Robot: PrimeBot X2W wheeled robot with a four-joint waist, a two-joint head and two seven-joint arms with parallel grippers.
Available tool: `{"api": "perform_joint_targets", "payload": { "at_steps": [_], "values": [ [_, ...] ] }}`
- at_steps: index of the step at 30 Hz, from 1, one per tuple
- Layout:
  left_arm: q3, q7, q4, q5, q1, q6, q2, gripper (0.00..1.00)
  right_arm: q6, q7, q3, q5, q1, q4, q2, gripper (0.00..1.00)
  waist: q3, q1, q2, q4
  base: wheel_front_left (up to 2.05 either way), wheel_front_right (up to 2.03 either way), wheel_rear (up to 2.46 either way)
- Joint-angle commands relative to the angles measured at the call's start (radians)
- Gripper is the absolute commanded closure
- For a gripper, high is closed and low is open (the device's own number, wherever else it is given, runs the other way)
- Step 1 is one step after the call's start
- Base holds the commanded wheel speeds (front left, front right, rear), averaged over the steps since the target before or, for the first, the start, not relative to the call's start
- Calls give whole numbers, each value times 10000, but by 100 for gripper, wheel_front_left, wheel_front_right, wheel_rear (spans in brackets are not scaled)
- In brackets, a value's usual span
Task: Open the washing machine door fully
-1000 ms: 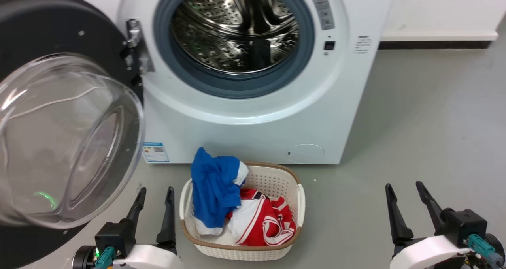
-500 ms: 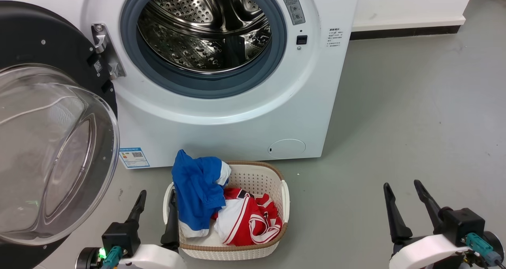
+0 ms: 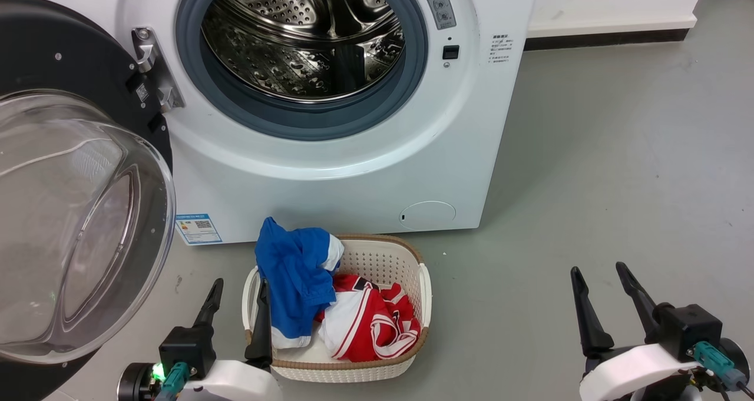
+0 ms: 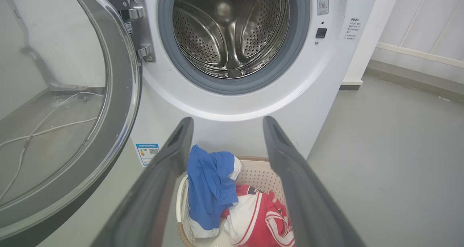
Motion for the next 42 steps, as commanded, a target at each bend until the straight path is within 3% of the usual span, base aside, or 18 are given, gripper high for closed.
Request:
{"api": "perform_joint_targets", "payload": {
  "at_steps": [1,13,14,19,42],
  "values": [
    [15,-66,29,26,-71,-10,-29,0,-3,-66,-12,42,-28,37,-49,0,-18,-1,0,8,0,0,0],
    [74,-63,-82,54,-14,-16,-90,0,-3,-51,-129,30,89,-24,-47,0,8,-1,0,79,0,0,0],
    [52,-17,-54,9,1,-6,-50,100,0,-10,-111,1,21,4,-9,100,9,-1,0,81,0,0,0],
    [148,160,152,-378,-38,-56,-70,100,0,77,-139,401,15,176,14,100,9,0,0,94,0,0,0],
    [779,1195,112,-4441,-273,-540,-229,100,0,864,-489,4707,-359,429,78,100,-23,0,0,190,0,0,0]
  ]
}}
